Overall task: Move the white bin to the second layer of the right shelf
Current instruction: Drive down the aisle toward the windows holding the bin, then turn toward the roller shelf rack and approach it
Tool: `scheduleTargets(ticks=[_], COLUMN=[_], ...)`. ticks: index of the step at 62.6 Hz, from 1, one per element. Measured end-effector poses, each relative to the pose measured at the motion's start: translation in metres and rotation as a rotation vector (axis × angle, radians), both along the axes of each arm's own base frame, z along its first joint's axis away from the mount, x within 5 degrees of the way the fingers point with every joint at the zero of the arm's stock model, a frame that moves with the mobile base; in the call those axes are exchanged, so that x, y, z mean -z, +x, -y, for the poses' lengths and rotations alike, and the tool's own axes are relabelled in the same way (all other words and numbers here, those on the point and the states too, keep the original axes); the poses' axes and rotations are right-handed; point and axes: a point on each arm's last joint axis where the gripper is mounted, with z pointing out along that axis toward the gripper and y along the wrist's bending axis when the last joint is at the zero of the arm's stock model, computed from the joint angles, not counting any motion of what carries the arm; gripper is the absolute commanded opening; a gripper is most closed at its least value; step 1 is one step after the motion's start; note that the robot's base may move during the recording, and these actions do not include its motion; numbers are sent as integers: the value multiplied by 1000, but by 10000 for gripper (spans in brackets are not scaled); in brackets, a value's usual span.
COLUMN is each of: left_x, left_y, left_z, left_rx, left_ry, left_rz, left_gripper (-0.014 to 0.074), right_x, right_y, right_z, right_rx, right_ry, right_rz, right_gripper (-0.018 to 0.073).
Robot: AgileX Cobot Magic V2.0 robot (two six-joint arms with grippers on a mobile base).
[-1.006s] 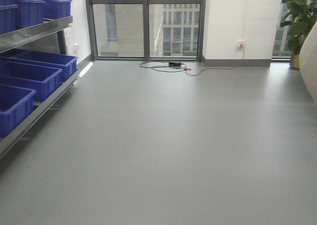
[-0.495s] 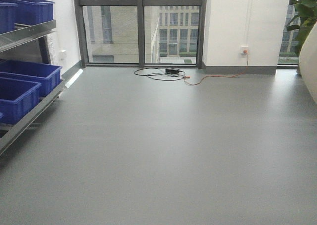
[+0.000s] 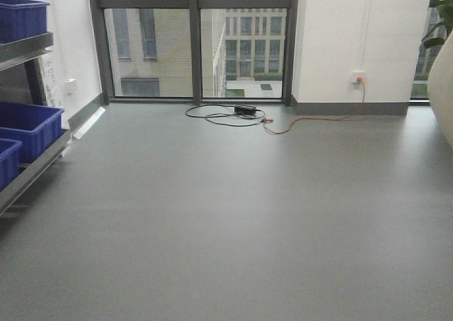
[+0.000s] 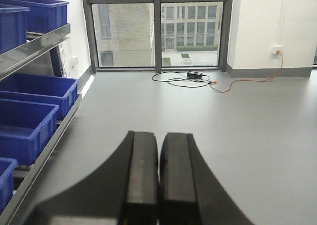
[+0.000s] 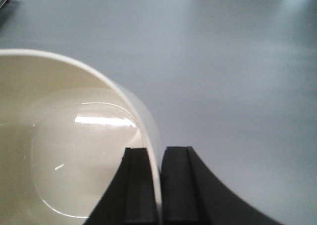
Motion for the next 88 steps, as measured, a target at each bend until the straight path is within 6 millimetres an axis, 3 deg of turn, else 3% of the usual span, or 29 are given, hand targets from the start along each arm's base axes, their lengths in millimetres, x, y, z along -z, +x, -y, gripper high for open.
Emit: scheduleTargets(ticks=[88], left_x=[0], left_y=[0], left_z=[0], left_rx=[0], left_ry=[0], left_rz=[0], left_gripper=[85], right_x=[0], right_y=[0], right_z=[0], right_rx=[0], right_ry=[2], right_rz=[-2], right_gripper=[47])
